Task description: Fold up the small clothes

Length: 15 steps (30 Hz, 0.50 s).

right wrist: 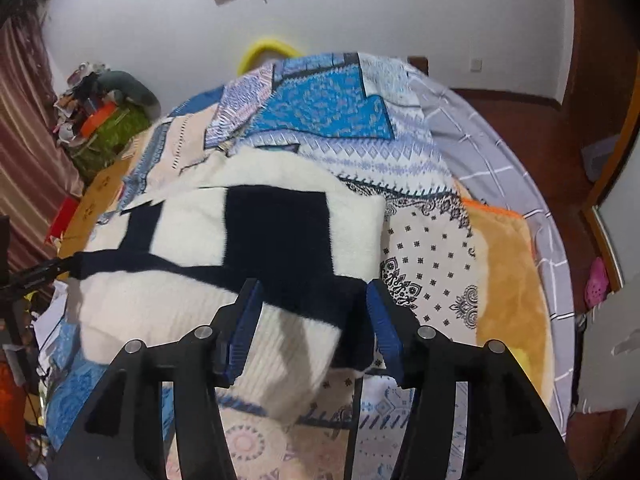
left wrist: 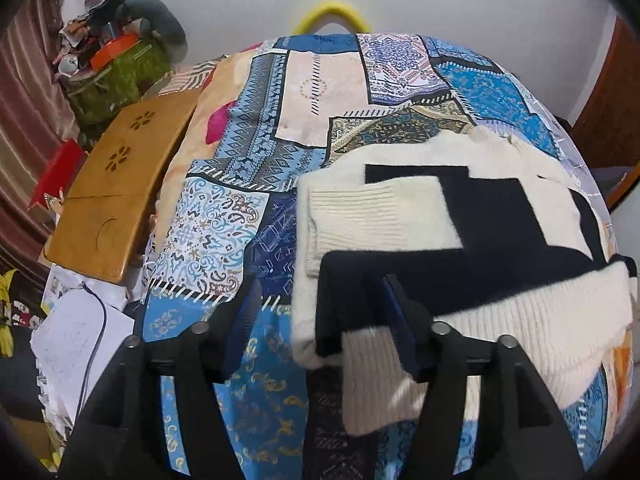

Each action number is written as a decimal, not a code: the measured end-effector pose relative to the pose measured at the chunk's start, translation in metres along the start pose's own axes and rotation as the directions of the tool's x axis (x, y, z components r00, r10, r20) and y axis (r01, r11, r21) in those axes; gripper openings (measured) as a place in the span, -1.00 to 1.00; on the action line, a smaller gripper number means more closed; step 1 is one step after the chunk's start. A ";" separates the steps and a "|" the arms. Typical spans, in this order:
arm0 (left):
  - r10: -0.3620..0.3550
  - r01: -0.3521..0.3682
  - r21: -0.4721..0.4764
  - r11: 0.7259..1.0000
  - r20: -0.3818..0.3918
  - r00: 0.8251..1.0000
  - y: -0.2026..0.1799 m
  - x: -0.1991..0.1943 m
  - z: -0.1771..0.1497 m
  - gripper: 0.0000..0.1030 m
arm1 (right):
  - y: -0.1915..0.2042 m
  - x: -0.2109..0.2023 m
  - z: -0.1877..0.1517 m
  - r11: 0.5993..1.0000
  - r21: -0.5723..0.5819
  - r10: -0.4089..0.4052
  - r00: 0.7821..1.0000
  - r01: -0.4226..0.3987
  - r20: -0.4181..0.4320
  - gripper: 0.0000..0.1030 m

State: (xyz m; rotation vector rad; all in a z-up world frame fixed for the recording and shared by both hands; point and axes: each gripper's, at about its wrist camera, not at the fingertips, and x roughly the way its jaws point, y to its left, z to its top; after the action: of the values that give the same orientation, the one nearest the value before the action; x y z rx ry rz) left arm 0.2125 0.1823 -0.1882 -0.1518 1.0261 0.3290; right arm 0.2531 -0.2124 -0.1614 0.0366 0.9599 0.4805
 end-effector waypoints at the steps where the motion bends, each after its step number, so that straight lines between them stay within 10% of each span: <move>1: -0.008 0.008 -0.001 1.000 0.000 1.000 0.000 -0.003 -0.001 0.34 | 0.001 -0.004 -0.001 1.000 -0.003 0.005 1.000 -0.005 0.001 -0.02; 15: -0.131 0.125 -0.080 0.989 -0.080 0.988 0.016 -0.008 -0.045 0.49 | 0.001 -0.002 -0.044 0.997 0.056 0.049 0.996 -0.045 -0.069 -0.02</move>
State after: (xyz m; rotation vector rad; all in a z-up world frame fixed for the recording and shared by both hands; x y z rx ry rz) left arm 0.1667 0.1829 -0.2040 -0.3001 1.0836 0.2455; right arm 0.2170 -0.2202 -0.1854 0.0924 1.0428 0.5013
